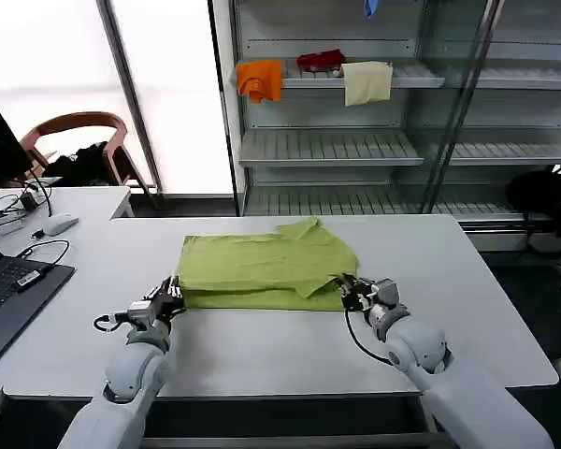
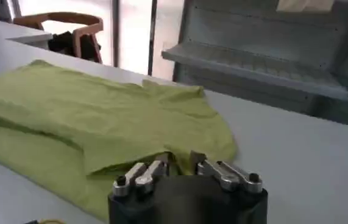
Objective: Fold and organize the clothes.
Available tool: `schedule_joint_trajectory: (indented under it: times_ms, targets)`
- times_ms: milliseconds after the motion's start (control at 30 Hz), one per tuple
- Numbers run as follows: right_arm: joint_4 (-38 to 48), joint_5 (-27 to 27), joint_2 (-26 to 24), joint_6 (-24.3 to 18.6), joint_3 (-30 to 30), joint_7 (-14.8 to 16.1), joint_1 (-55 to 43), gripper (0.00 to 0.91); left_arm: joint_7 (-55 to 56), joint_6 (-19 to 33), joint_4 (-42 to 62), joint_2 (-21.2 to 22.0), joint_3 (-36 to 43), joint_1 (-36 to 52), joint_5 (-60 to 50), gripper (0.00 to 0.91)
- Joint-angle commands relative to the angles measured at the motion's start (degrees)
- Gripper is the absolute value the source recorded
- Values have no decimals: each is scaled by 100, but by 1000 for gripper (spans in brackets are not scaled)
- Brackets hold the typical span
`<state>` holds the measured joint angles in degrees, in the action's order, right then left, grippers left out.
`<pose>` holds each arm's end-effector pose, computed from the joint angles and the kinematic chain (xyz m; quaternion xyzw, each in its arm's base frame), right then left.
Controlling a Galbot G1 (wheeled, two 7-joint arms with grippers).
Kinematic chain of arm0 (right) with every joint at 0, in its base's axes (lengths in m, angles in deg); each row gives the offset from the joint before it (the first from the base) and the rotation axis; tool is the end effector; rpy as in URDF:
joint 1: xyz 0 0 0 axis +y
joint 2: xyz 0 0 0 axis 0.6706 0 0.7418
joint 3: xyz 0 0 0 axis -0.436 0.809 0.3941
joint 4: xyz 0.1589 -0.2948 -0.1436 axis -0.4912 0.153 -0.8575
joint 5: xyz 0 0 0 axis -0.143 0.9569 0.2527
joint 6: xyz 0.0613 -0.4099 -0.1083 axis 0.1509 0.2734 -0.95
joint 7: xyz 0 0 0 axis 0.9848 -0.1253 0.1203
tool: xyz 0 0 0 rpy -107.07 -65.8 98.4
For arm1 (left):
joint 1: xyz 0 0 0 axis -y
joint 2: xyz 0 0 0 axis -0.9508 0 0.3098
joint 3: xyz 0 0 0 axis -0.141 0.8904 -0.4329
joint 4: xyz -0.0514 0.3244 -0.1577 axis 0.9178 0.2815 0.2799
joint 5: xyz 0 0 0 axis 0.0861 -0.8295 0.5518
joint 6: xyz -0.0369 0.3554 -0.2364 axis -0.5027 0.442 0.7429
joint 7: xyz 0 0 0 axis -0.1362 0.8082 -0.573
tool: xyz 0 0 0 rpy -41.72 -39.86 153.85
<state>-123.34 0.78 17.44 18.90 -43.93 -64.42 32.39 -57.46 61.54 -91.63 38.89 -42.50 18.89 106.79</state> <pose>0.4373 0.0121 -0.2365 0.1479 -0.9627 0.1020 0.2021 0.4207 0.0559 -0.2870 0.0549 -0.9848 -0.0430 0.1593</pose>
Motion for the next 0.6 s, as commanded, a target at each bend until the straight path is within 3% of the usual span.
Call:
schedule_joint_trajectory:
  times_ms: [33, 233, 367, 467, 600]
  targets:
    - [-37, -44, 10, 97, 62, -165, -26, 907, -26, -229, -213, -121, -26, -81, -142, 907]
    - [-673, -247, -194, 86, -429, -737, 311, 907, 46, -762, -967, -321, -309, -435, -96, 907]
    - [-1335, -409, -581, -337, -804, -505, 812, 907, -83, -793, -1554, -428, -536, -842, 143, 907]
    - [-1360, -351, -741, -907, -889, -331, 1210, 907, -441, -793, -1851, -432, -661, -1146, 280, 907]
    - [-1247, -352, -727, -1336, -907, -148, 1585, 907, -701, -789, -1773, -349, -733, -1334, 328, 907]
